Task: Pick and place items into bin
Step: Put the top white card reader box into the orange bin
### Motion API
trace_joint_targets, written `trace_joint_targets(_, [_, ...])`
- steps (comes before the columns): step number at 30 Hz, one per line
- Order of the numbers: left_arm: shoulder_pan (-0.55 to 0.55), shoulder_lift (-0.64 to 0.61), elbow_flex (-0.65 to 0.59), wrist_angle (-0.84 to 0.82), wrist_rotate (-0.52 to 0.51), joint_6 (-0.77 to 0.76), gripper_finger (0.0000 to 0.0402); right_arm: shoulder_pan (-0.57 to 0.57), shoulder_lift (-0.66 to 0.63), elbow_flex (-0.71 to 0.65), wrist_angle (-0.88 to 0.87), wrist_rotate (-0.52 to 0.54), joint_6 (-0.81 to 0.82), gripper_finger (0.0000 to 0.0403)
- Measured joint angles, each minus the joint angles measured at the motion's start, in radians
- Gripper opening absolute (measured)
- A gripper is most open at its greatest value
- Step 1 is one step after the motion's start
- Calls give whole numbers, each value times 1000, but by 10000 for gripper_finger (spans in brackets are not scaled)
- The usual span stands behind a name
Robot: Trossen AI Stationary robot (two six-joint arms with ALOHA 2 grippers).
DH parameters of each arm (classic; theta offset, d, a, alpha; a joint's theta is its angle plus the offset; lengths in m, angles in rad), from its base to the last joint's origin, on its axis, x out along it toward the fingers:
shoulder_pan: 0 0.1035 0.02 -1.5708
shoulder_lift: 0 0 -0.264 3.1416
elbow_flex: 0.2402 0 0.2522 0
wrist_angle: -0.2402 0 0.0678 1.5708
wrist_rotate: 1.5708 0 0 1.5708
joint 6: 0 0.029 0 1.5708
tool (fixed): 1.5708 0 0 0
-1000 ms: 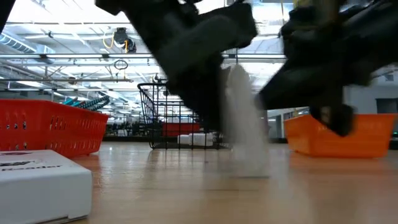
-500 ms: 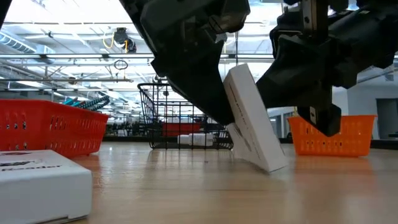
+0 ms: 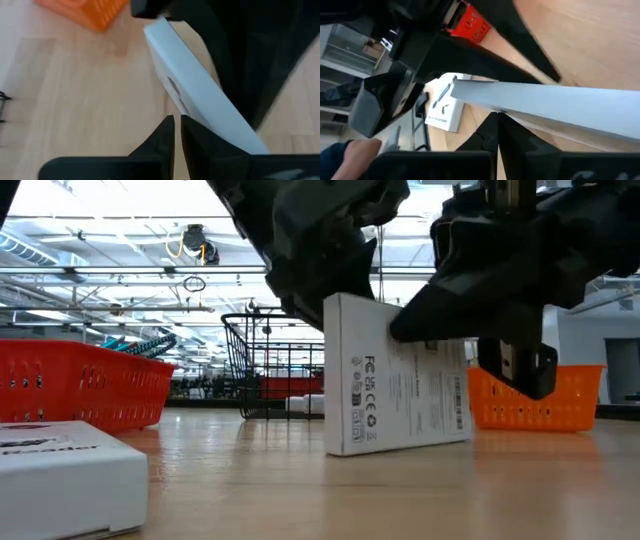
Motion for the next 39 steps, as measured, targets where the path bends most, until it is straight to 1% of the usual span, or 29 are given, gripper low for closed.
trace_joint_targets(3, [1,0,0,-3,7,1,35,1,0,0,25,-9,-12,1])
trace_joint_targets(6, [2,0,0,1,9,2,35,1,0,0,62,-55,-66,6])
trace_joint_targets(10, [1,0,0,-1,11,3,35,2,0,0,113,-55,-132,13])
trace_joint_targets(15, [1,0,0,-4,16,3,35,3,0,0,117,-59,-171,22])
trace_joint_targets(18, [1,0,0,-5,16,16,35,3,-2,-1,115,-99,-212,31])
trace_joint_targets(21, [1,0,0,-5,13,23,35,4,-6,-1,125,-108,-257,33])
trace_joint_targets(23, [3,0,0,-6,12,30,35,6,-6,-1,122,-108,-247,33])
trace_joint_targets(26, [8,0,0,-22,12,26,35,9,-6,-1,121,-113,-159,35])
trace_joint_targets(28, [12,0,-1,-36,16,23,35,9,-6,-1,119,-150,-67,36])
trace_joint_targets(29, [12,-2,-1,-45,16,26,35,6,-6,-2,124,-171,-62,37])
trace_joint_targets(31, [12,-13,-2,-63,8,29,35,7,-6,-2,152,-195,-111,38])
trace_joint_targets(35, [18,-38,-2,-61,10,30,35,16,-6,-2,173,-182,-238,35])
trace_joint_targets(37, [19,-43,-2,-59,11,30,35,15,-20,-2,183,-186,-334,31])
trace_joint_targets(39, [19,-44,-2,-60,11,30,35,13,-35,-1,183,-182,-470,25])
